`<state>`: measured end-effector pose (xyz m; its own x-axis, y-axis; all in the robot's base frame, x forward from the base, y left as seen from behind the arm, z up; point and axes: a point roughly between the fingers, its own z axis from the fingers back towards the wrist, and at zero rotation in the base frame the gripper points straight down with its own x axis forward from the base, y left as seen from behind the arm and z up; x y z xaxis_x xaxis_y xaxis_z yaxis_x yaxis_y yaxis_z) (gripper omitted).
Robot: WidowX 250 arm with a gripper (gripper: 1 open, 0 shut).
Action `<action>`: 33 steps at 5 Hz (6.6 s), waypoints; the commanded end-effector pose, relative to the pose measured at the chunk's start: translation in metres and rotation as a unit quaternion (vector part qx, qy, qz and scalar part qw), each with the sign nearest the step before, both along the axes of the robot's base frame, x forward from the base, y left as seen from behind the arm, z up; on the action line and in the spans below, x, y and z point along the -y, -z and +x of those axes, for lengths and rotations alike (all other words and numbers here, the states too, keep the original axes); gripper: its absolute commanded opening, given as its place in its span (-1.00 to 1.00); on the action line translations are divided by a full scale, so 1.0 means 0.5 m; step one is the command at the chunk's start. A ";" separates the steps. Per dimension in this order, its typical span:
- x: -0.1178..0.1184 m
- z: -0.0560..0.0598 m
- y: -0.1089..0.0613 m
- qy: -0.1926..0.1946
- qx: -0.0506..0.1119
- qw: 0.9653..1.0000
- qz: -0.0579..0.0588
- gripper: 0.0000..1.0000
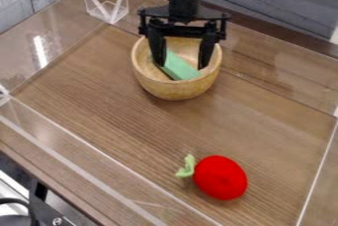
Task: Remove the green block from the brown bowl and put it on the table
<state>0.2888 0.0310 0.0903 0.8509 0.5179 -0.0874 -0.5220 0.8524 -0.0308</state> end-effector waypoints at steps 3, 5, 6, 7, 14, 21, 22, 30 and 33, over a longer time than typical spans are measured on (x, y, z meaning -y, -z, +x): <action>-0.030 0.029 0.026 -0.193 0.041 0.980 -0.007 1.00; -0.033 0.048 0.039 -0.234 0.054 0.971 -0.001 1.00; -0.034 0.054 0.040 -0.242 0.061 0.968 0.004 1.00; -0.031 0.058 0.037 -0.242 0.069 0.968 0.009 1.00; -0.010 0.068 0.025 -0.240 0.097 0.965 0.040 1.00; -0.005 0.069 0.086 -0.260 0.058 0.963 0.039 1.00; -0.007 0.068 0.085 -0.265 0.052 0.962 0.032 1.00; -0.041 0.070 0.061 -0.315 0.046 0.948 -0.025 1.00; -0.038 0.071 0.076 -0.323 0.062 0.944 -0.008 1.00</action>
<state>0.3198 0.0502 0.0379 0.3554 0.9336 -0.0468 -0.9317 0.3497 -0.0985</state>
